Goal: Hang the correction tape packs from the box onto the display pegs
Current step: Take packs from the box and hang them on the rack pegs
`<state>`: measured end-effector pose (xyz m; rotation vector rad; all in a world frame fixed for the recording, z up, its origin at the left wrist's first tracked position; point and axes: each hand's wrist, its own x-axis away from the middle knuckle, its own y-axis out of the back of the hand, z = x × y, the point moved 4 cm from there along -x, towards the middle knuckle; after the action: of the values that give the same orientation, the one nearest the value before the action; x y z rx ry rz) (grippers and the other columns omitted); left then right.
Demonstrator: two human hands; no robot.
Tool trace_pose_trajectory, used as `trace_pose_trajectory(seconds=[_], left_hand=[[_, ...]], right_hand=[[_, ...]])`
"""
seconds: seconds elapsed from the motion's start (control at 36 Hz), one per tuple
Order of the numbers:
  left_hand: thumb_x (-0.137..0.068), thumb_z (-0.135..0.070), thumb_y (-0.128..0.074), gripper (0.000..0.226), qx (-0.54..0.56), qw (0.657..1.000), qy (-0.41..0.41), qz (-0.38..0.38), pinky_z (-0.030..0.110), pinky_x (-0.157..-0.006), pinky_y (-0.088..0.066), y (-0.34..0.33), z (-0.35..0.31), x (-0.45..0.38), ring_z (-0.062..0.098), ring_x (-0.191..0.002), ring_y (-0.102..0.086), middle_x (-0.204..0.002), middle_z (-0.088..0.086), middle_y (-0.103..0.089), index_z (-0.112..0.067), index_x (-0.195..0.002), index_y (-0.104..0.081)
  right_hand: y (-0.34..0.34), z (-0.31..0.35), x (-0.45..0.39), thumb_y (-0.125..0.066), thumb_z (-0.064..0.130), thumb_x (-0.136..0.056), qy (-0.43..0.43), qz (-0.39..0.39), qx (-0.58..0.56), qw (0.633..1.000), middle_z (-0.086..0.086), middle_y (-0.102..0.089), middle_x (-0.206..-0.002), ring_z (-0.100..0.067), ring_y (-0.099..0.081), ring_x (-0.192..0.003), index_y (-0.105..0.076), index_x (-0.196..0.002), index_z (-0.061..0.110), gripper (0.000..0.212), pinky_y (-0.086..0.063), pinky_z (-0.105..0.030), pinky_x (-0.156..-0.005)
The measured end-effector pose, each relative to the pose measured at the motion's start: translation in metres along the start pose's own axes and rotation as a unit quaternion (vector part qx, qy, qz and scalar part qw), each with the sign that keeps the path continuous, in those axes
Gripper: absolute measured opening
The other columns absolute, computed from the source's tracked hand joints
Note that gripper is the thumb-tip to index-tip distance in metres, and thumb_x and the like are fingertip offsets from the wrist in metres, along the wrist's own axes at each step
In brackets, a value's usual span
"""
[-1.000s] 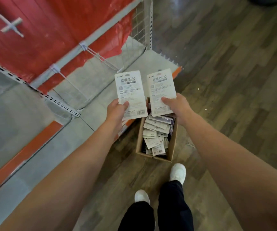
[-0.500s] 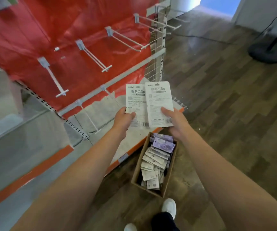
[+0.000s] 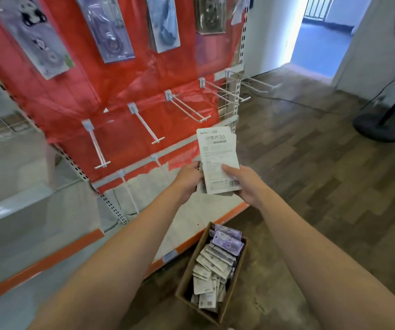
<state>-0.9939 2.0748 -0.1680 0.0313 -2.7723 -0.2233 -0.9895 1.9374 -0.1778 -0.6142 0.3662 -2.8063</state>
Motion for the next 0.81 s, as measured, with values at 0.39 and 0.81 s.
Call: trace_pose_trajectory(seconds=[0.39, 0.81], left_hand=[[-0.095, -0.034, -0.055, 0.032, 0.053, 0.997, -0.06, 0.016, 0.033, -0.078, -0.044, 0.003, -0.075, 0.028, 0.018, -0.092, -0.052, -0.104, 0.0, -0.056, -0.017, -0.121, -0.047], [-0.082, 0.012, -0.062, 0.018, 0.295, 0.946, -0.132, 0.013, 0.034, -0.053, -0.058, 0.068, -0.092, 0.052, 0.02, -0.062, -0.071, -0.074, 0.008, -0.073, -0.003, -0.093, -0.064]], right_hand=[[-0.056, 0.071, 0.035, -0.057, 0.003, -0.082, 0.114, -0.054, 0.243, 0.962, -0.01, -0.056, -0.09, -0.017, -0.058, -0.073, -0.034, -0.108, 0.012, 0.035, -0.051, -0.018, -0.061], [-0.061, 0.104, 0.061, -0.072, 0.028, -0.085, 0.173, -0.169, 0.258, 0.935, -0.005, -0.048, -0.122, -0.015, -0.052, -0.105, -0.039, -0.133, 0.005, 0.062, -0.05, -0.027, -0.079]])
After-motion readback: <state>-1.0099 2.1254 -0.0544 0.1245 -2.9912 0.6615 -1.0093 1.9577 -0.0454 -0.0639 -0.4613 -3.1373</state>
